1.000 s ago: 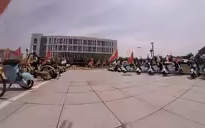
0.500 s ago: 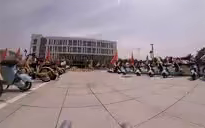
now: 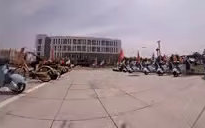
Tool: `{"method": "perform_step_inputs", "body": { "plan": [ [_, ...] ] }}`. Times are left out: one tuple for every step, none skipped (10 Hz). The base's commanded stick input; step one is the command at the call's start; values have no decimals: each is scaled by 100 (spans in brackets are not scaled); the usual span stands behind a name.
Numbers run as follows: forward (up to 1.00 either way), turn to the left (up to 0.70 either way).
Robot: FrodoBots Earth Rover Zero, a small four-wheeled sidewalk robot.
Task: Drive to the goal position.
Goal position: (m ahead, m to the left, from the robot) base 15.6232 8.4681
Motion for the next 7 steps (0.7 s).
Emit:
{"method": "perform_step_inputs", "body": {
  "plan": [
    [100, 0],
    [100, 0],
    [100, 0],
    [100, 0],
    [100, 4],
    [100, 34],
    [100, 19]
  ]
}}
